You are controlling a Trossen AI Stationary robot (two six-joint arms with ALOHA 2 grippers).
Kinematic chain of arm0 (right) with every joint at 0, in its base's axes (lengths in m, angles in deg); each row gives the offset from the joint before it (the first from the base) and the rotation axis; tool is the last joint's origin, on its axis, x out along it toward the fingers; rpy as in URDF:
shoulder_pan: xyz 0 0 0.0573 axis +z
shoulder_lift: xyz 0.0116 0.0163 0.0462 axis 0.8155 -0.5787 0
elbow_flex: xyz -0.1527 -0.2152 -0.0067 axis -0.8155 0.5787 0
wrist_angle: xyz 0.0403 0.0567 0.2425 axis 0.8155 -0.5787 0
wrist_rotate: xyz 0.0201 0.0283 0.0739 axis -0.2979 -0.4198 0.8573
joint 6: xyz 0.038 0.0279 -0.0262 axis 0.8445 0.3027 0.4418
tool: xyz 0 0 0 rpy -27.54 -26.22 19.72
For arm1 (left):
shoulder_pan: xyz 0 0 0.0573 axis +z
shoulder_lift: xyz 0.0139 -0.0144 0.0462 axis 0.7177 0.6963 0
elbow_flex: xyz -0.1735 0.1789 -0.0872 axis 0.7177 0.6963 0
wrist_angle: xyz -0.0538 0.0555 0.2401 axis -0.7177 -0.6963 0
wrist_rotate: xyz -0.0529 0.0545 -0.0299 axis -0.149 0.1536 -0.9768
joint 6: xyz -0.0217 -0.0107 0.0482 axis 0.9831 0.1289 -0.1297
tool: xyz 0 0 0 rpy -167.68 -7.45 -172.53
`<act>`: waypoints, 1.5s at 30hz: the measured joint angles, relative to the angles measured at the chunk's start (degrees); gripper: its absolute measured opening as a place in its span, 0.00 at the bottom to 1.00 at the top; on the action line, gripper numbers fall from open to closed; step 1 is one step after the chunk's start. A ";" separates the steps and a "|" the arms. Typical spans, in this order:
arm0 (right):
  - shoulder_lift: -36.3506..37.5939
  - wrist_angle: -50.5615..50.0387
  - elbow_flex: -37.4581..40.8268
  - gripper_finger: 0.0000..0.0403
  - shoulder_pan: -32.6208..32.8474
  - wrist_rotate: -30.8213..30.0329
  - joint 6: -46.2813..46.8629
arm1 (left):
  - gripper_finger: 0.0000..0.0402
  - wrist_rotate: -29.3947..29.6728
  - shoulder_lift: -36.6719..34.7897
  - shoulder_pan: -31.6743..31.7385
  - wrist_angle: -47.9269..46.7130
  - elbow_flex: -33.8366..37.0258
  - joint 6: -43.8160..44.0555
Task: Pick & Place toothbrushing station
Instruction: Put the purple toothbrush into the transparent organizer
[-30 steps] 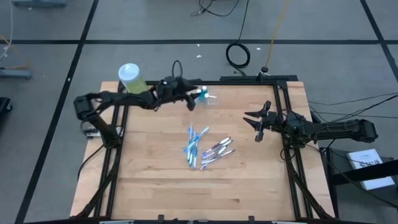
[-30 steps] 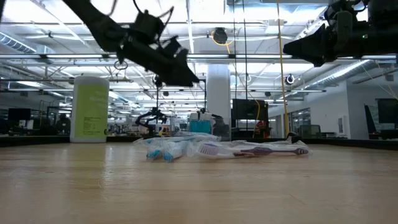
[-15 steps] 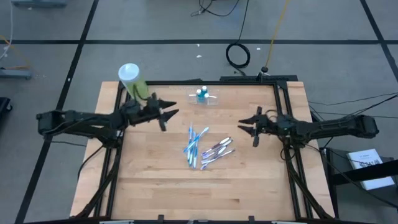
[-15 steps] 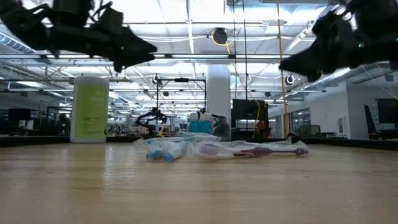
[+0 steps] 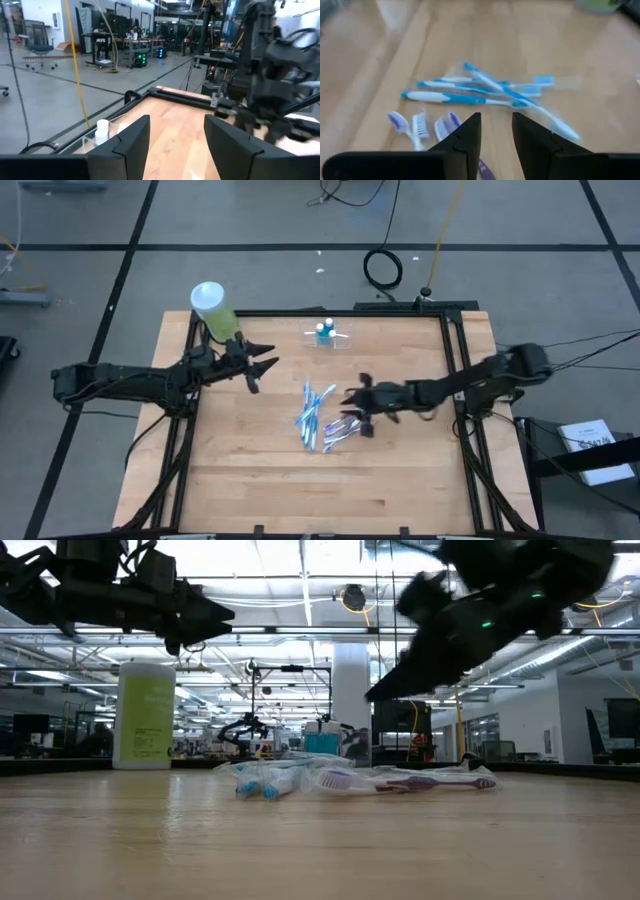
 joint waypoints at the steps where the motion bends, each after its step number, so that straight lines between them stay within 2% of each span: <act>1: -2.53 -1.69 -2.48 0.26 -0.04 0.92 -0.43 | 0.49 0.26 0.01 0.00 -0.22 0.00 0.00; 6: -12.90 -7.25 -12.07 0.34 -0.04 5.91 -1.00 | 0.49 0.47 0.00 0.00 -0.21 0.00 0.00; 11: -18.61 -10.64 -16.84 0.42 -0.04 9.42 -1.17 | 0.49 0.46 -0.01 -0.01 -0.77 0.00 0.12; 14: -19.61 -12.94 -17.29 0.43 -0.12 9.32 -2.02 | 0.49 0.47 -0.01 -0.02 -1.95 0.00 0.44; 18: -19.65 -15.62 -17.31 0.42 -0.43 2.15 -2.74 | 0.49 0.47 -0.01 -0.02 -2.39 0.00 0.48; 21: -19.65 -17.17 -17.31 0.41 -1.09 -0.80 -2.68 | 0.49 0.47 -0.01 -0.02 -2.50 0.00 0.50; 31: -19.65 -14.55 -17.30 0.38 -1.49 5.30 -1.26 | 0.49 0.51 -0.01 0.02 -2.77 0.00 0.52; 36: -20.84 -10.50 -17.31 0.38 -2.00 5.52 -1.48 | 0.49 1.60 -0.01 0.02 -2.94 0.00 0.55; 45: -22.45 -11.24 -17.31 0.34 -2.47 5.59 -2.50 | 0.49 2.39 -0.01 0.00 -3.20 0.00 0.70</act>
